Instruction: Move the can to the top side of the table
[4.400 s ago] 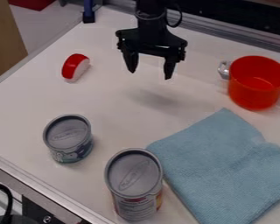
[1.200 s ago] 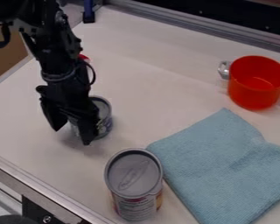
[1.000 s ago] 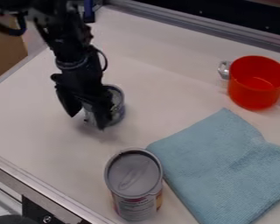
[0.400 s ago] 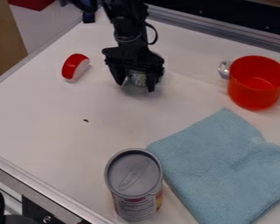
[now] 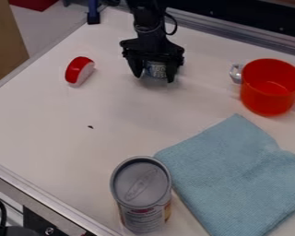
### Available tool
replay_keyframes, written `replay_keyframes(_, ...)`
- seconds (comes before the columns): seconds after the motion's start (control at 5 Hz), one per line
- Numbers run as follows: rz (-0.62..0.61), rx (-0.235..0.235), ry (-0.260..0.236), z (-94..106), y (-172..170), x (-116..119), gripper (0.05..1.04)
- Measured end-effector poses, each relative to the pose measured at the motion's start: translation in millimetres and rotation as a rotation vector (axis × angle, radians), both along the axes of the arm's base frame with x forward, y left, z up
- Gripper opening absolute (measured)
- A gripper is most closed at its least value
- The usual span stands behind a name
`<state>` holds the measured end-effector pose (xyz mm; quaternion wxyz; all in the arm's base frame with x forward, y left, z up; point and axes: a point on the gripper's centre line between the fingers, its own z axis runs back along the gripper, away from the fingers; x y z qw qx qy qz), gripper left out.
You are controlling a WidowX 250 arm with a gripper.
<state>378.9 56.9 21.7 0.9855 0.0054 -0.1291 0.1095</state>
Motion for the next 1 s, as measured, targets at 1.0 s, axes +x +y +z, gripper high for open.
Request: replay_keyframes(1.0, -0.013, -0.022, 0.013, 32.5, -11, -57, 0.997)
